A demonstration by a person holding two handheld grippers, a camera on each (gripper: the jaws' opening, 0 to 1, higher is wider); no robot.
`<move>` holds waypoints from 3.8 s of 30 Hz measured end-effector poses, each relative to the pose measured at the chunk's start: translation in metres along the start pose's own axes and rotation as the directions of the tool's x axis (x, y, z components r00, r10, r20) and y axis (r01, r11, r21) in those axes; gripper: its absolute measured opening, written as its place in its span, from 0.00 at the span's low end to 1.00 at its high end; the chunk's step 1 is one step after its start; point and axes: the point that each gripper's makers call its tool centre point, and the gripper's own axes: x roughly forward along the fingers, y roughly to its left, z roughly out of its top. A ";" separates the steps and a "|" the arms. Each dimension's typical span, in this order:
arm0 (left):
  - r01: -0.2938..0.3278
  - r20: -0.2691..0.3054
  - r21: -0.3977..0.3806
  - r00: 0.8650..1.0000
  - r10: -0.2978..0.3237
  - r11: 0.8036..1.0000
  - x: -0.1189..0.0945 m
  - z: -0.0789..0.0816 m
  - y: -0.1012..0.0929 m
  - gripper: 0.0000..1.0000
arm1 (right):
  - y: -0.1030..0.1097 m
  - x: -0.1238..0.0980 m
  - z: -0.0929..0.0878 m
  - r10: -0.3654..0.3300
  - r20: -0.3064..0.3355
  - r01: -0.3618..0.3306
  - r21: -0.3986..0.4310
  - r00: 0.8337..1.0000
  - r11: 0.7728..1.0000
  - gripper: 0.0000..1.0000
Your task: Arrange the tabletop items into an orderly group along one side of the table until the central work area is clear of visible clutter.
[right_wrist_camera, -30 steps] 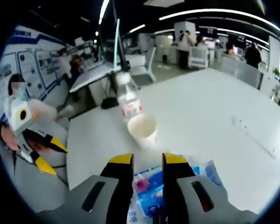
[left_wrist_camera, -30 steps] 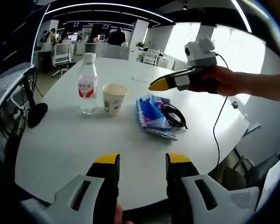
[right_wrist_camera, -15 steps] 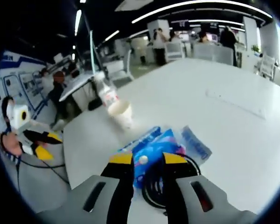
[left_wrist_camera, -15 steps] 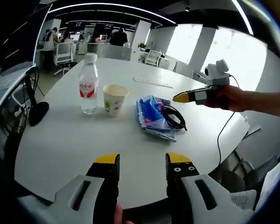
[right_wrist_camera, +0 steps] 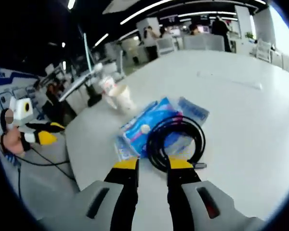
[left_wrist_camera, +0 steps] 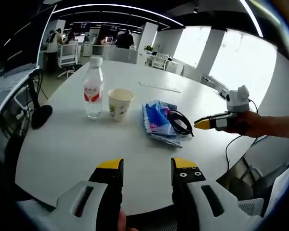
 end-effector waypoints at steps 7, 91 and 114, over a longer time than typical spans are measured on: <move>0.004 -0.002 0.000 1.000 -0.004 1.000 -0.002 0.001 -0.001 0.38 | -0.002 -0.006 -0.011 -0.032 0.009 0.032 0.046 0.999 0.998 0.20; -0.017 -0.013 0.015 1.000 0.017 1.000 -0.037 -0.003 -0.002 0.41 | 0.000 0.058 -0.008 -0.035 -0.090 0.023 -0.131 0.995 0.991 0.06; -0.027 0.007 0.001 1.000 0.027 1.000 -0.037 0.003 0.001 0.41 | -0.003 0.024 0.006 -0.034 -0.012 0.032 -0.136 0.999 0.990 0.05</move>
